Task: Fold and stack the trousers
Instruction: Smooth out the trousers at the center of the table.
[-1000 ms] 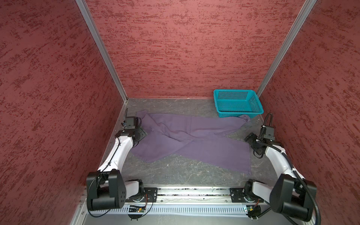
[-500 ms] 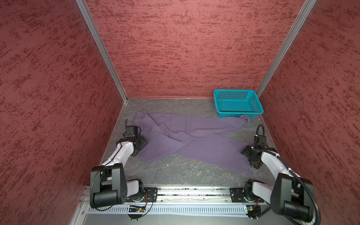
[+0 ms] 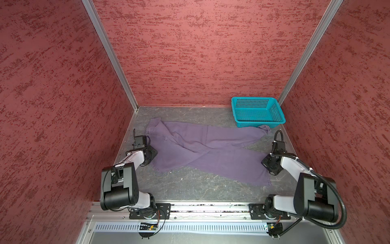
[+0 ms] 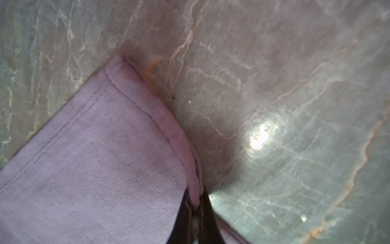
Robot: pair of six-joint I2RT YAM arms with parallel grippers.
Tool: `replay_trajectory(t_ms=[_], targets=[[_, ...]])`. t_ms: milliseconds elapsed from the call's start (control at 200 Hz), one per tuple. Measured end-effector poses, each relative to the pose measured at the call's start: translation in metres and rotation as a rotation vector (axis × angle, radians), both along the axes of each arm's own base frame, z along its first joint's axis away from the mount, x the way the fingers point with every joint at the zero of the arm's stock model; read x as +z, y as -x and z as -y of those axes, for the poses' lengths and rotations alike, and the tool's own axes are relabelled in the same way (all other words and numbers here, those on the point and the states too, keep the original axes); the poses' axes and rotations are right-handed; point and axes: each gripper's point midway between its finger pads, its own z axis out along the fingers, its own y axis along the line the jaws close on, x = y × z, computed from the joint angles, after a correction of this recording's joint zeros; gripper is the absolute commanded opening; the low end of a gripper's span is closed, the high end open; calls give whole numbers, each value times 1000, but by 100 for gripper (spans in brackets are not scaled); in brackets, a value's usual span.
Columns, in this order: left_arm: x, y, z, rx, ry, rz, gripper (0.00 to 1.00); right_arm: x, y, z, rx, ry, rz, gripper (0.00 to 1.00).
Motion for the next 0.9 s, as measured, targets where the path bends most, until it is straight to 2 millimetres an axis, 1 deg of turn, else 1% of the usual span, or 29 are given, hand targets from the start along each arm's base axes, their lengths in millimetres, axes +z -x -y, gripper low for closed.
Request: replay_trajectory(t_ms=[85, 220, 281, 351, 451, 536, 631, 721, 741, 766, 792, 852, 887, 897], targets=[[-1, -2, -2, 11, 23, 14, 16, 22, -13, 6, 22, 29, 2, 0], [-2, 0, -4, 21, 48, 24, 8, 73, -44, 27, 56, 117, 56, 0], [-3, 2, -4, 23, 56, 30, 5, 90, -50, 38, 57, 152, 71, 0], [-3, 4, -3, 29, 77, 37, 1, 106, -51, 53, 40, 184, 77, 0], [-2, 10, -4, 41, 107, 42, 0, 117, -43, 74, -2, 212, 66, 0], [0, 20, -4, 64, 139, 47, 0, 122, -35, 85, -21, 219, 49, 0], [9, 36, -7, 106, 170, 74, 0, 121, -28, 90, -21, 218, 24, 0], [22, 54, -18, 173, 171, 114, 0, 116, -24, 87, -8, 204, 8, 0], [24, 57, -21, 187, 173, 123, 0, 114, -22, 85, -4, 200, 4, 5], [27, 61, -25, 207, 172, 130, 0, 110, -21, 83, -2, 191, 1, 15], [29, 64, -28, 225, 170, 135, 0, 105, -18, 81, -2, 179, -6, 26], [31, 70, -35, 260, 171, 140, 0, 90, -11, 74, 2, 143, -23, 51], [30, 74, -39, 282, 177, 135, 0, 80, -7, 70, 4, 119, -35, 59], [29, 75, -40, 288, 180, 135, 2, 78, -6, 69, 1, 114, -37, 60]])
